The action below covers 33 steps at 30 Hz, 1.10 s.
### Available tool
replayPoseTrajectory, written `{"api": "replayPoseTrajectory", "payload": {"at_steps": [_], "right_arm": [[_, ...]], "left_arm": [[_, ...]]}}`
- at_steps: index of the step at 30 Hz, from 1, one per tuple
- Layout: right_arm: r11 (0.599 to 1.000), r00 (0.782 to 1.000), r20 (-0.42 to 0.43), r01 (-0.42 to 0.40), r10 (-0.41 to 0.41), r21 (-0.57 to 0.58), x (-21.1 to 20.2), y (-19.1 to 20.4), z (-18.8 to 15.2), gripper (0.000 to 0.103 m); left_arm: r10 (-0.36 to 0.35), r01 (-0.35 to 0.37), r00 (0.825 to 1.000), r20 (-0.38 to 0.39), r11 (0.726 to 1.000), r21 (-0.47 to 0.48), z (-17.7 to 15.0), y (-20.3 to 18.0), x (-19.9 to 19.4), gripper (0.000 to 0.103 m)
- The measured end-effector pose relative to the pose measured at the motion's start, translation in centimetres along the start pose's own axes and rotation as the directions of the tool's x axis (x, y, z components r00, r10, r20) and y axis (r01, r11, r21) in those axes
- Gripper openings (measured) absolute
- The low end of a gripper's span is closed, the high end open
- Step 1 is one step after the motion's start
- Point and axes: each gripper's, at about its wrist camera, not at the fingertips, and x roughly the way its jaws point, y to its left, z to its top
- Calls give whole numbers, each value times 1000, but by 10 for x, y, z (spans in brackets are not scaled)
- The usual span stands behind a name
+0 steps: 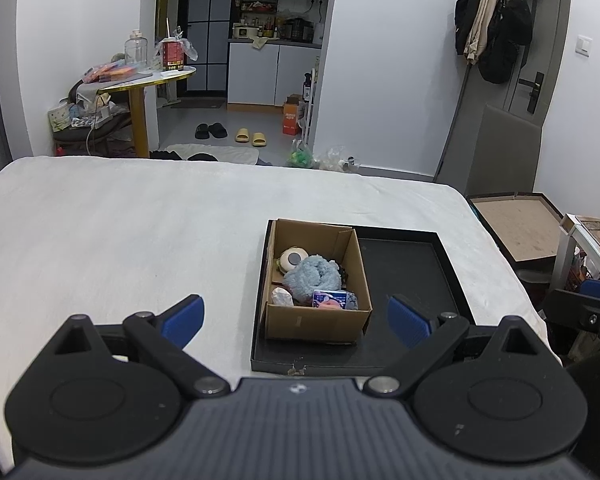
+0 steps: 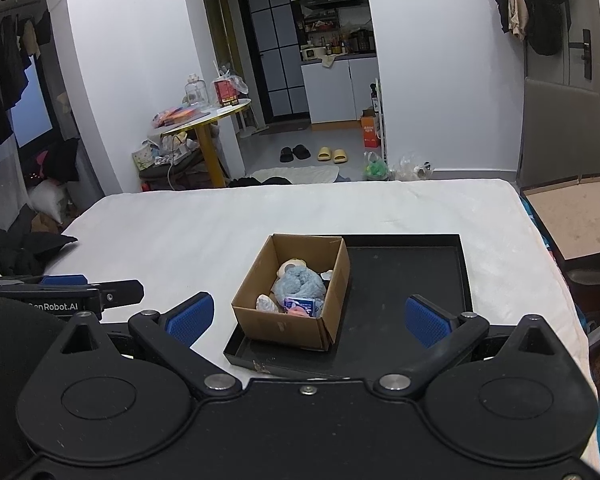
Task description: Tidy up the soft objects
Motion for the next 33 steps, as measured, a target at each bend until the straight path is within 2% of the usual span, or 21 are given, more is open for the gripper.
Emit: {"api": "replayPoseTrajectory", "payload": {"at_steps": [33], "right_arm": [[1000,1000,-24,12,-12,-29,-4,-8,5,103]], "left_arm": [[-1,1,1000,-27,1000,-6,1,-2,5,98]]}}
